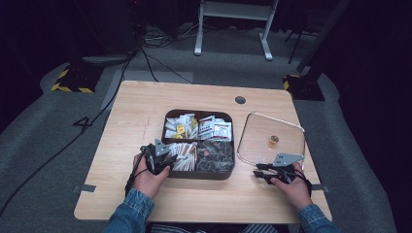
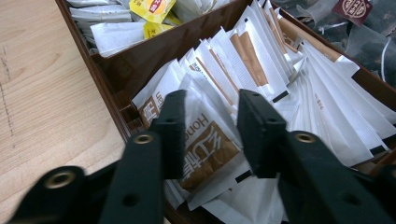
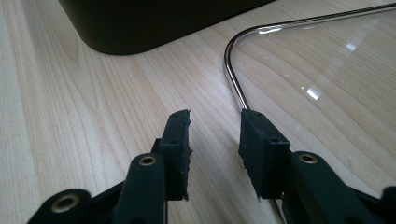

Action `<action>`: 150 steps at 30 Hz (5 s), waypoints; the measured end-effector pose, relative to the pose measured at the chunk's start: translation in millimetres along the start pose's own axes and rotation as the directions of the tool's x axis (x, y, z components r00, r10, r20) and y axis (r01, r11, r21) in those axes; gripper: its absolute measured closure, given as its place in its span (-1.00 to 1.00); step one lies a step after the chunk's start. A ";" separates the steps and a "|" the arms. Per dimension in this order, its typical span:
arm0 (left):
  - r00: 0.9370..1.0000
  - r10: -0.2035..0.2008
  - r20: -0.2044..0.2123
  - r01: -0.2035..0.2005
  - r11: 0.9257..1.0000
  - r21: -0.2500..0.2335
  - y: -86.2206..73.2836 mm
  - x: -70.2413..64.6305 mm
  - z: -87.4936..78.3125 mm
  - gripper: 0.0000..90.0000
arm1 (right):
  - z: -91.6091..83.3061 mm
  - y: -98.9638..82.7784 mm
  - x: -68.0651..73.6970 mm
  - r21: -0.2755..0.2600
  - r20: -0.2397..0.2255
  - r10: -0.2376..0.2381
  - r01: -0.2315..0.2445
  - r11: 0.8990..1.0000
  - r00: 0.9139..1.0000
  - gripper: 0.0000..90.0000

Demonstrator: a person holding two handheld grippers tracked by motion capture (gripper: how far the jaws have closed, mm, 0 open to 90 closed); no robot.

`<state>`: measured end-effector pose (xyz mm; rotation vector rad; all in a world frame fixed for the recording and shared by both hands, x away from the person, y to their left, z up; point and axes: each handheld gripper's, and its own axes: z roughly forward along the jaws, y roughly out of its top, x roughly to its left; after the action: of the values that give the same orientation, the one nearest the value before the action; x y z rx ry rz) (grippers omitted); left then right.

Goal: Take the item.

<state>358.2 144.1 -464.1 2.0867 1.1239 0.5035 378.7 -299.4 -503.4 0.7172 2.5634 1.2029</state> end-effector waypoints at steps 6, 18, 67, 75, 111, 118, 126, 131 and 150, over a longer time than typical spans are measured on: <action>1.000 -0.014 0.019 0.014 1.000 -0.003 0.4 3.4 -3.9 0.78 | 0.0 0.0 0.0 0.000 0.000 0.000 0.000 1.000 1.000 0.40; 0.996 -0.088 0.034 0.090 0.994 -0.054 -3.5 15.7 -13.0 0.81 | 0.0 0.0 -0.1 0.000 0.000 0.000 0.000 1.000 1.000 0.40; 0.979 -0.012 0.205 0.052 0.980 -0.194 14.9 -1.3 -56.7 1.00 | 0.0 0.0 -0.4 0.000 -0.003 0.002 -0.002 1.000 1.000 0.37; 0.967 0.036 0.252 0.015 0.981 -0.195 18.9 -17.5 -64.4 1.00 | 0.0 0.0 -0.5 0.000 -0.004 0.003 -0.003 1.000 1.000 0.37; 0.844 0.235 0.481 -0.215 0.972 -0.097 8.6 -91.3 -13.7 1.00 | 0.1 0.1 0.3 0.002 -0.008 -0.005 0.005 1.000 1.000 0.32; 0.839 0.249 0.484 -0.251 0.966 -0.063 4.8 -101.4 -4.2 1.00 | 0.1 0.1 0.4 0.002 -0.008 -0.006 0.006 1.000 1.000 0.32; 0.815 0.235 0.529 -0.257 0.966 -0.033 2.3 -105.3 2.1 1.00 | 0.1 0.1 0.5 0.002 -0.008 -0.006 0.006 1.000 1.000 0.31; 0.798 0.225 0.559 -0.251 0.967 -0.030 1.3 -107.2 4.0 0.99 | 0.2 0.1 0.5 0.002 -0.009 -0.006 0.006 1.000 1.000 0.31; 0.829 0.186 0.527 -0.118 0.980 -0.160 8.1 -92.8 -16.4 0.11 | 0.0 0.0 0.5 0.002 -0.008 -0.002 0.002 1.000 1.000 0.27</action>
<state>301.8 69.9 -447.8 2.0338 0.5823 0.0323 378.2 -299.2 -503.4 0.7119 2.5721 1.2049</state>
